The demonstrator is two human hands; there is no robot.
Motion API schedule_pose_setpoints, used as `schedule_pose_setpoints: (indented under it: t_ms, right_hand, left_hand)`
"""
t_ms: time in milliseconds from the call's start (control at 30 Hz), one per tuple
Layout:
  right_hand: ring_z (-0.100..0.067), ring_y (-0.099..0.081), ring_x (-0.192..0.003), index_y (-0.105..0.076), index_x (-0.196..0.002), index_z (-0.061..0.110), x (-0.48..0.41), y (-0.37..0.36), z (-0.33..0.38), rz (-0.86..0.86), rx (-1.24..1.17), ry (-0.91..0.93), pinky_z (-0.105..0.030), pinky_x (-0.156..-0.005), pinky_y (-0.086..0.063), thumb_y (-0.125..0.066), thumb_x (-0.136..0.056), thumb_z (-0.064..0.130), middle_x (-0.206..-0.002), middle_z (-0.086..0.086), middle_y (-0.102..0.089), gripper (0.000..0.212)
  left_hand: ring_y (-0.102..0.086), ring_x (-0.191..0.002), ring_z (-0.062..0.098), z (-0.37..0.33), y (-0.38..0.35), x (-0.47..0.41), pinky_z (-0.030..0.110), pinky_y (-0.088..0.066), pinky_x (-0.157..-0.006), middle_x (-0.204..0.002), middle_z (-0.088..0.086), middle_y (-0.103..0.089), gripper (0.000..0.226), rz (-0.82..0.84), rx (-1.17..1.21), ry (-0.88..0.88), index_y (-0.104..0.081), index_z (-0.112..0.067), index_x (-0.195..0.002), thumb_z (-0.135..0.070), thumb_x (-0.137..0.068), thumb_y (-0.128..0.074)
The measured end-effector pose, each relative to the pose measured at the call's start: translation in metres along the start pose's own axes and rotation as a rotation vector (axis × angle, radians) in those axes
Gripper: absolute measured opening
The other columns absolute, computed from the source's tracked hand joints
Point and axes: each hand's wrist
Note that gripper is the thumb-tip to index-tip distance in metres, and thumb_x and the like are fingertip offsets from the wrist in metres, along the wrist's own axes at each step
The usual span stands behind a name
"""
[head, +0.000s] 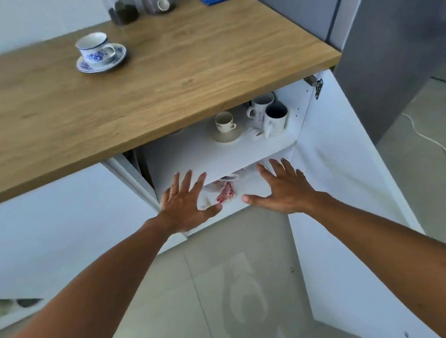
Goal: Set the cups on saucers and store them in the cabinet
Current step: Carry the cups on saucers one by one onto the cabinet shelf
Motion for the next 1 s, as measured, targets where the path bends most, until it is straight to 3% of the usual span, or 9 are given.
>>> schedule_pose_setpoints:
  t_ms: [167, 267, 367, 467, 800, 1000]
  right_hand:
    - [-0.027, 0.017, -0.153, 0.005, -0.157, 0.038, 0.048, 0.034, 0.008, 0.005, 0.013, 0.029, -0.056, -0.121, -0.001, -0.029, -0.071, 0.094, -0.167, -0.002, 0.013, 0.108]
    - [-0.027, 0.016, -0.153, 0.003, -0.157, 0.037, 0.068, 0.063, 0.016, -0.021, 0.017, 0.066, -0.057, -0.12, -0.002, -0.028, -0.07, 0.094, -0.168, -0.002, 0.01, 0.108]
    - [-0.026, 0.016, -0.153, 0.002, -0.158, 0.036, 0.077, 0.096, 0.026, -0.071, 0.034, 0.097, -0.057, -0.121, -0.001, -0.028, -0.071, 0.094, -0.168, -0.001, 0.01, 0.108]
    - [-0.025, 0.019, -0.152, 0.003, -0.157, 0.037, 0.073, 0.127, 0.039, -0.088, 0.035, 0.119, -0.056, -0.121, 0.0, -0.03, -0.072, 0.093, -0.167, -0.001, 0.012, 0.107]
    - [-0.028, 0.015, -0.153, 0.006, -0.157, 0.038, -0.036, 0.203, 0.117, -0.108, 0.086, 0.18, -0.056, -0.12, -0.004, -0.034, -0.073, 0.093, -0.168, -0.005, 0.01, 0.108]
    - [-0.027, 0.014, -0.153, 0.007, -0.157, 0.038, -0.133, 0.228, 0.174, -0.067, 0.01, 0.194, -0.056, -0.121, -0.005, -0.036, -0.071, 0.093, -0.168, -0.002, 0.01, 0.11]
  left_hand:
    - [0.02, -0.15, 0.032, -0.027, 0.037, 0.05, 0.057, -0.001, -0.119, -0.166, 0.001, 0.015, 0.111, -0.047, 0.043, 0.002, 0.007, -0.039, -0.155, -0.094, -0.059, -0.008]
    - [0.022, -0.15, 0.032, -0.034, 0.063, 0.075, 0.057, 0.002, -0.119, -0.166, 0.002, 0.016, 0.119, -0.081, 0.084, 0.013, 0.006, -0.039, -0.155, -0.1, -0.053, -0.003]
    - [0.022, -0.15, 0.031, -0.03, 0.088, 0.089, 0.057, 0.003, -0.119, -0.166, 0.003, 0.015, 0.121, -0.125, 0.078, 0.016, 0.006, -0.039, -0.155, -0.101, -0.051, 0.003]
    - [0.022, -0.15, 0.031, -0.014, 0.115, 0.093, 0.056, 0.004, -0.119, -0.166, 0.002, 0.016, 0.116, -0.159, 0.097, 0.052, 0.007, -0.04, -0.155, -0.099, -0.056, -0.005]
    - [0.023, -0.15, 0.027, 0.092, 0.199, 0.018, 0.055, 0.003, -0.12, -0.166, 0.0, 0.015, 0.108, -0.264, 0.142, 0.16, 0.009, -0.043, -0.154, -0.094, -0.063, -0.021]
    - [0.021, -0.151, 0.026, 0.168, 0.233, -0.046, 0.054, 0.001, -0.12, -0.167, 0.0, 0.012, 0.11, -0.233, 0.162, 0.224, 0.008, -0.042, -0.155, -0.093, -0.062, -0.023]
Point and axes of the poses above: each hand's wrist, its own x-axis away from the middle knuckle, its own y-axis out of the back of the hand, z = x × y
